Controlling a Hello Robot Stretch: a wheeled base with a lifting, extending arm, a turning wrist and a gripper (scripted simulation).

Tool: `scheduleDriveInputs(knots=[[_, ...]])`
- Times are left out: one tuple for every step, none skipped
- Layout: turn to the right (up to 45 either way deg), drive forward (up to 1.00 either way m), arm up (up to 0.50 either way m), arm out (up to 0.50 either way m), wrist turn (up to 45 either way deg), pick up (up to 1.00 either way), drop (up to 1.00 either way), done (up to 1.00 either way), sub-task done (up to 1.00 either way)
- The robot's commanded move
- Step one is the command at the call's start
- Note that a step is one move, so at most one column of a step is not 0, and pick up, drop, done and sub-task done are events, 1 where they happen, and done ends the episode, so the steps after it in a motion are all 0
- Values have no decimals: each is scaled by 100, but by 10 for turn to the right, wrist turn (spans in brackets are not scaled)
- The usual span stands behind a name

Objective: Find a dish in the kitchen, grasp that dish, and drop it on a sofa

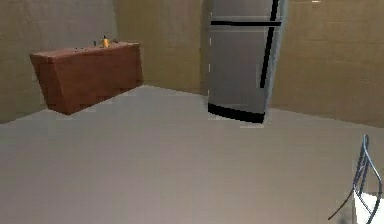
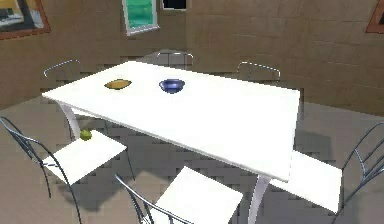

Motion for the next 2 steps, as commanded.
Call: scheduleDriveInputs(knots=[[120, 0, 0, 0, 0, 0, 0, 0, 0], [0, 75, 0, 0, 0, 0, 0, 0, 0]])
